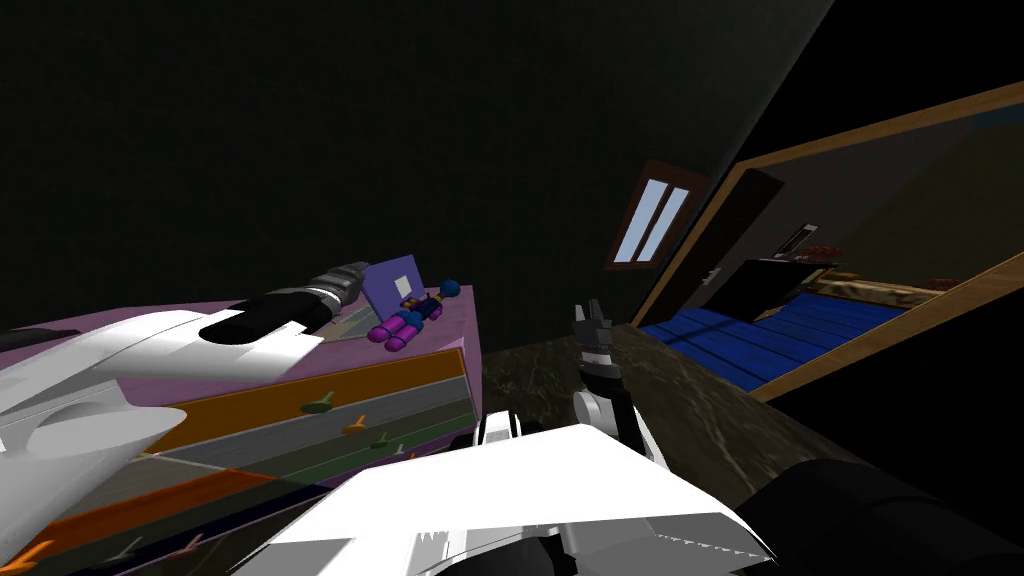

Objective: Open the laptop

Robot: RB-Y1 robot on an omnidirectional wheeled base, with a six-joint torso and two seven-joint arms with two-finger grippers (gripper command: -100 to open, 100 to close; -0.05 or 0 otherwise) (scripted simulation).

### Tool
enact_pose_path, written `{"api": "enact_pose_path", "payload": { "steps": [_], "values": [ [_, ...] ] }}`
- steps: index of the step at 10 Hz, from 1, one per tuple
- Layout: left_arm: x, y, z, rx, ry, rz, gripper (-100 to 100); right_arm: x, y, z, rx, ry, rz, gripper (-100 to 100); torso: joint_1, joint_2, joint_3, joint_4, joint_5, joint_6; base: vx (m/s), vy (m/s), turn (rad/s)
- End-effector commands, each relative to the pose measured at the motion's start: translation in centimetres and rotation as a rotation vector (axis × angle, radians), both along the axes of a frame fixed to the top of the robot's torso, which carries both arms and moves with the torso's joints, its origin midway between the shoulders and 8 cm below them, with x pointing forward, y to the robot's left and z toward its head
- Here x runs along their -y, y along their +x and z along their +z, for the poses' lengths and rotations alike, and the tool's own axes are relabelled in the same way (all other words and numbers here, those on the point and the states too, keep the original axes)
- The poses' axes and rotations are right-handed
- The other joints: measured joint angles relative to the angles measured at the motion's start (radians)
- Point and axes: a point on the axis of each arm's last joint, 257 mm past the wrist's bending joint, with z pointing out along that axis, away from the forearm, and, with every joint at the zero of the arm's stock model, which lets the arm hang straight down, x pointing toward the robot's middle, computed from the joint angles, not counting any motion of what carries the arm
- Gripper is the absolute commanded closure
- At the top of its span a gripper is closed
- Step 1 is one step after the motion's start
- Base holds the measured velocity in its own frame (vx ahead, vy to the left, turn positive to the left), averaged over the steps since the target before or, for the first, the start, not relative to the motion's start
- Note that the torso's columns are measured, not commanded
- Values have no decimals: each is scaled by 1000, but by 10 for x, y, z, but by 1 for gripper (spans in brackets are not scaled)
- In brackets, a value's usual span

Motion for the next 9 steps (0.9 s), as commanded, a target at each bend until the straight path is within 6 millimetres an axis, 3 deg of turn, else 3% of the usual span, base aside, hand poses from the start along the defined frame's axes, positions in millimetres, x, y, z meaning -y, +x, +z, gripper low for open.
{"api": "enact_pose_path", "payload": {
  "steps": [1, 7, 8, 9],
  "values": [
    [-4, 2, 0, 15, -75, 0, 100, 0, 0, 0, 0, 0, 0, 0, -1, 3, 2, 0, 0, -1, -17, 41, -4],
    [-18, 13, -11, 61, -388, -3, 100, 0, 0, 0, 0, 0, 0, 0, 10, 3, 3, -2, 7, -6, -40, 85, -1],
    [-15, 11, -2, 68, -334, -13, 100, 0, 0, 0, 0, 0, 0, 0, 10, 2, 2, -2, 7, -5, -19, 39, -2],
    [-23, 17, -12, 80, -427, -11, 100, 0, 0, 0, 0, 0, 0, 0, 3, 0, 1, -2, 4, -2, -25, 48, 19]
  ]
}}
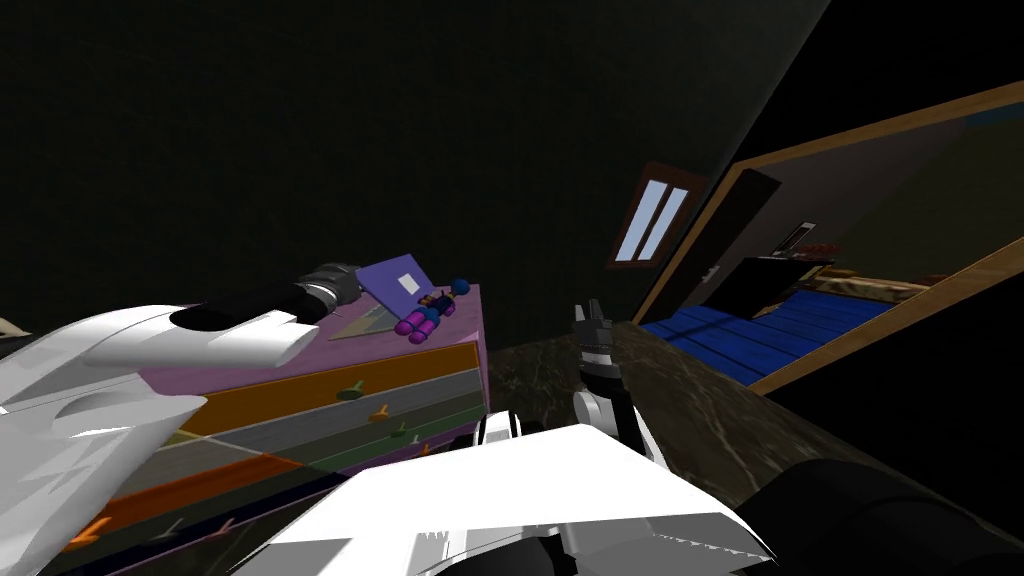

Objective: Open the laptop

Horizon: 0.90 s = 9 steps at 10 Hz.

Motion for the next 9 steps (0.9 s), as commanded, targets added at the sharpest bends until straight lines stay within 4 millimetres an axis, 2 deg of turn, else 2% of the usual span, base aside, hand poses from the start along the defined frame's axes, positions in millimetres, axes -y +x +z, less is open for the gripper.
{"api": "enact_pose_path", "payload": {
  "steps": [1, 8, 9],
  "values": [
    [-9, 8, -18, 9, -129, 0, 100, 0, 0, 0, 0, 0, 0, 0, -2, -1, -1, 0, -2, 2, -43, 69, 21],
    [-21, 28, -64, 32, -435, -3, 100, 0, 0, 0, 0, 0, 0, 0, -6, 2, 1, 3, -5, 3, -31, 57, 11],
    [-21, 26, -60, 30, -405, 0, 100, 0, 0, 0, 0, 0, 0, 0, -6, 2, 1, 2, -4, 3, -16, 19, 6]
  ]
}}
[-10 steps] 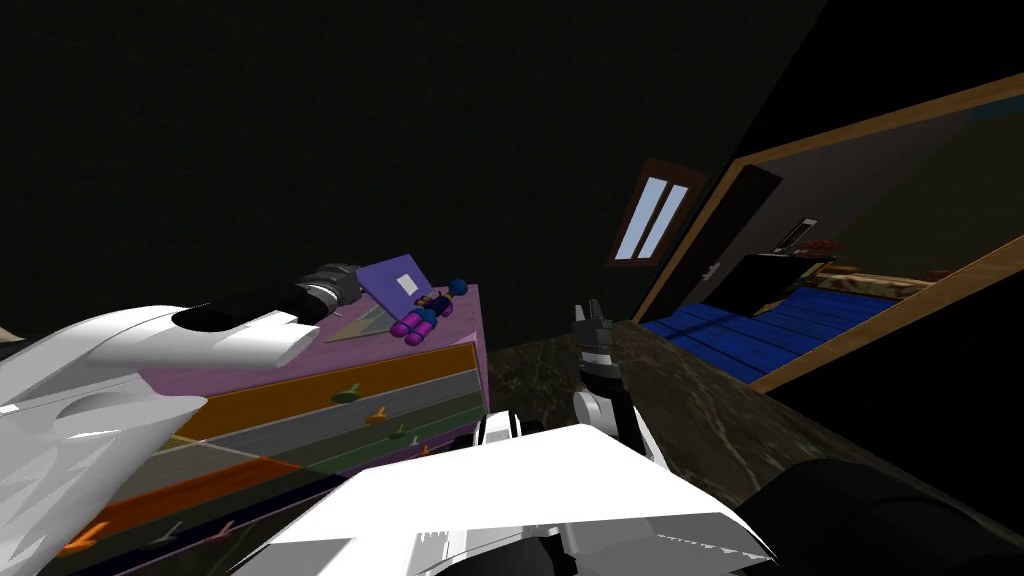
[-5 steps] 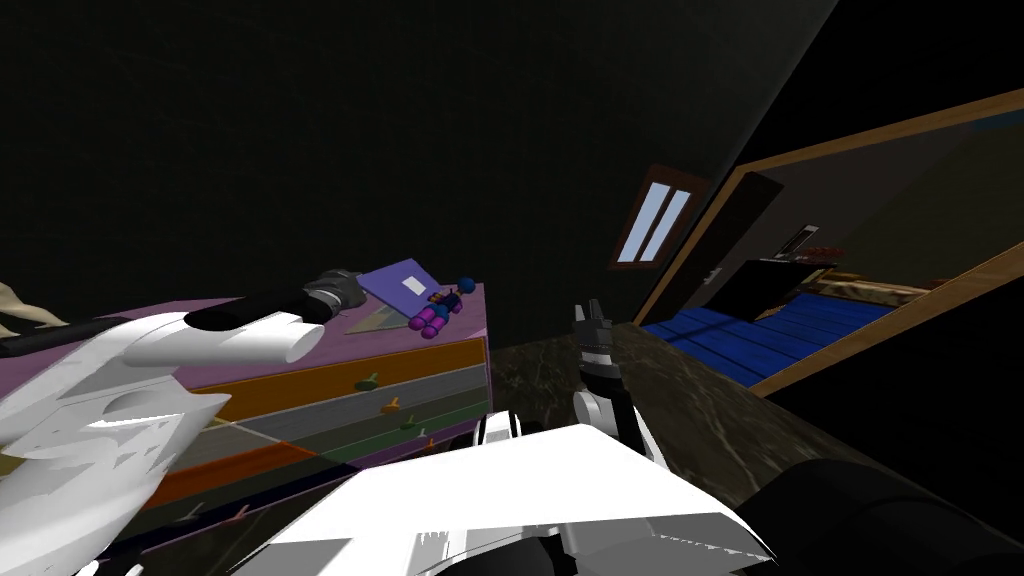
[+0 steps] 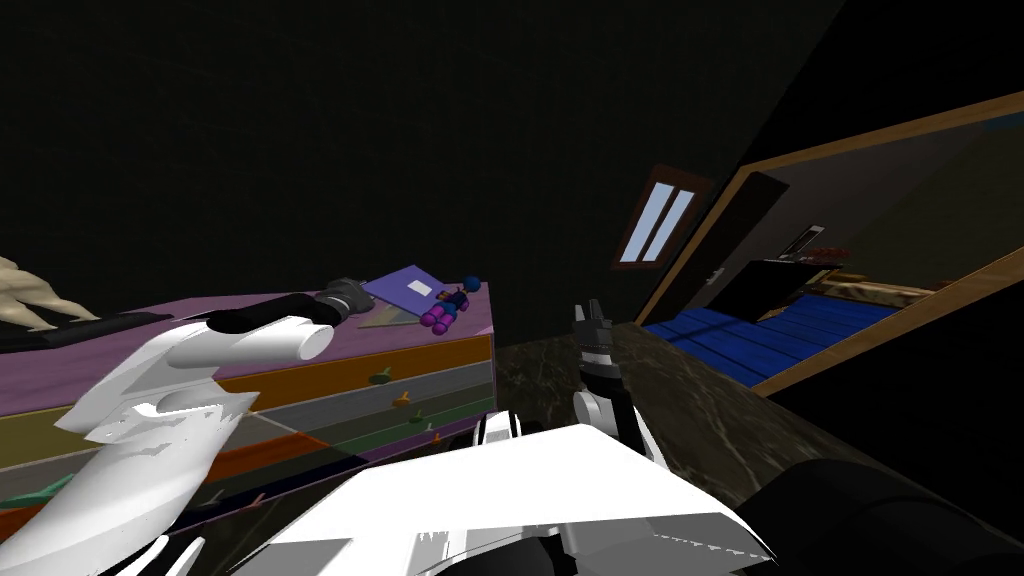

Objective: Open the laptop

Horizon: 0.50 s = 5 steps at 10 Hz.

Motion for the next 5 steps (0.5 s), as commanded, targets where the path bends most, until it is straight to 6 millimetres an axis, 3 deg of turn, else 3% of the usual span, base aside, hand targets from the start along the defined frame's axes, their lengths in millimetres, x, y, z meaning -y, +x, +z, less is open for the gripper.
{"api": "enact_pose_path", "payload": {
  "steps": [1, 3, 4, 5],
  "values": [
    [1, 5, -17, 9, -89, -6, 100, 0, 0, 0, 0, 0, 0, 0, -2, 0, -1, 1, -2, 0, -15, 43, 30],
    [2, 9, -31, 20, -171, -11, 100, 0, 0, 0, 0, 0, 0, 0, 2, 0, 0, 1, 0, -1, -23, 58, 20],
    [4, 2, -16, 15, -144, -11, -100, 0, 0, 0, 0, 0, 0, 0, 3, 0, -1, 0, 0, -1, 15, 35, 15],
    [4, 2, -16, 15, -144, -11, -100, 0, 0, 0, 0, 0, 0, 0, 1, -2, -1, 0, 0, -1, 36, 6, 10]
  ]
}}
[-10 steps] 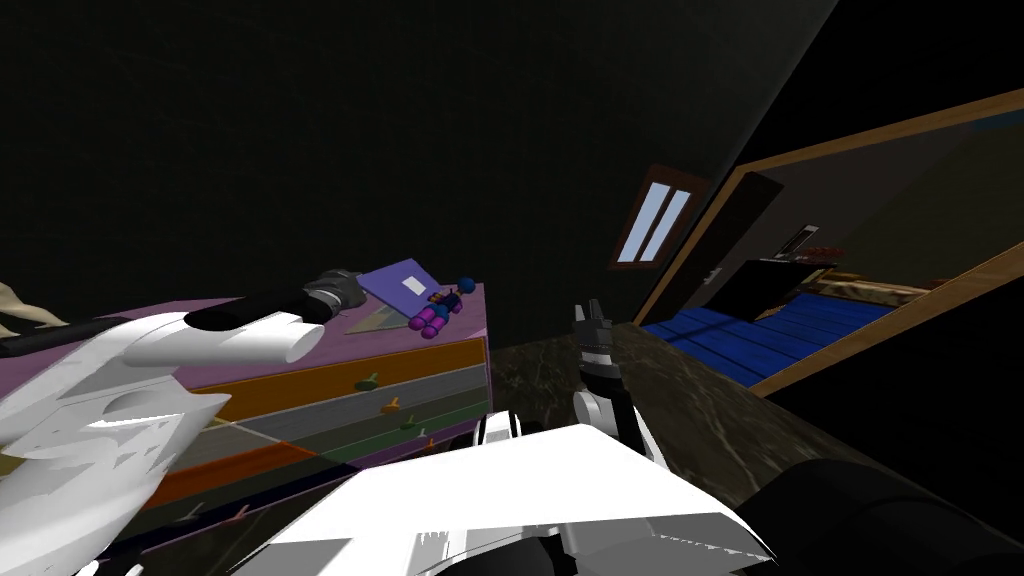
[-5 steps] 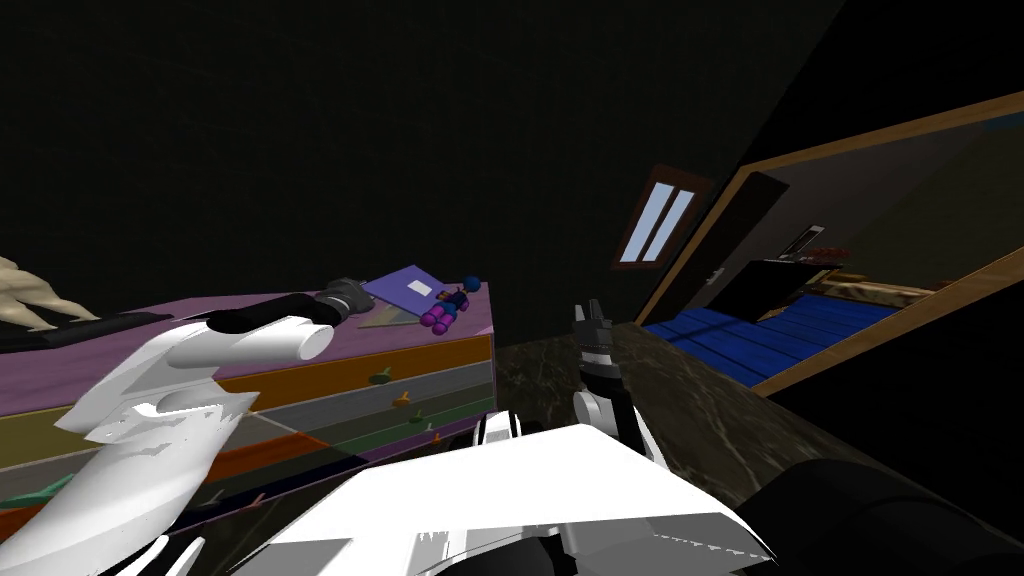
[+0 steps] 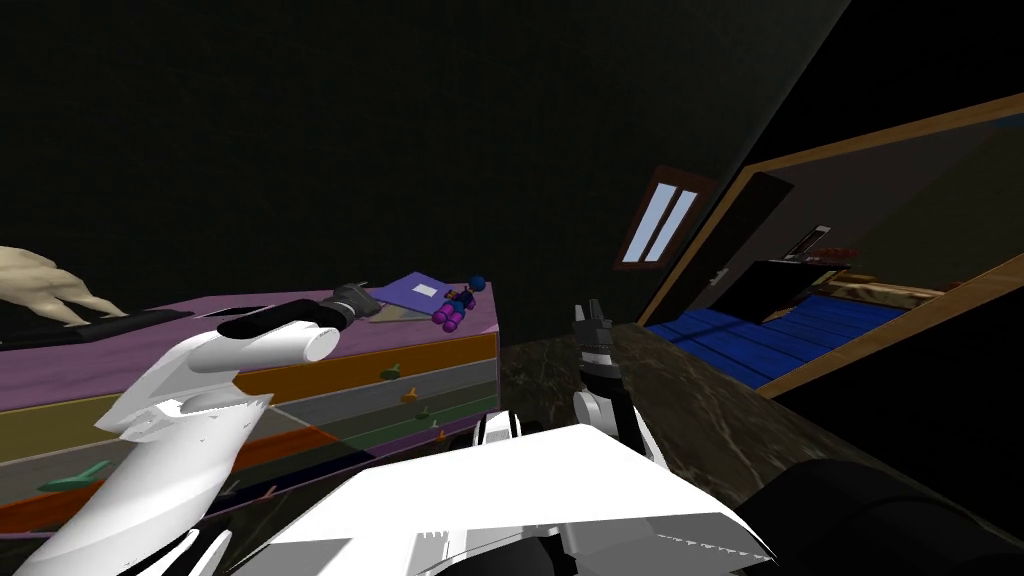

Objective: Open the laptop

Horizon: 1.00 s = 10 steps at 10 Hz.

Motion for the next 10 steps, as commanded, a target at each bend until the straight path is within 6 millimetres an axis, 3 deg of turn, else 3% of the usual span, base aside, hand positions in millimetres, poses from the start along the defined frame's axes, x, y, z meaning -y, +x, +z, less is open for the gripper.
{"api": "enact_pose_path", "payload": {
  "steps": [1, 8, 9, 10],
  "values": [
    [2, -6, 12, -4, 2, 0, -100, 0, 0, 0, 0, 0, 0, 0, -2, -1, 0, 0, 0, 0, 32, -2, 14],
    [16, -30, 49, -6, 5, -7, -100, 0, 0, 0, 0, 0, 0, 0, 0, 4, 3, 2, 0, 0, 39, 11, 9],
    [14, -28, 45, -8, 6, -6, -100, 0, 0, 0, 0, 0, 0, 0, 0, 4, 2, 2, 0, 0, 16, 4, 2],
    [15, -28, 44, -11, 4, -6, 0, 0, 0, 0, 0, 0, 0, 0, 0, 4, 2, 1, 0, 0, 0, 0, 0]
  ]
}}
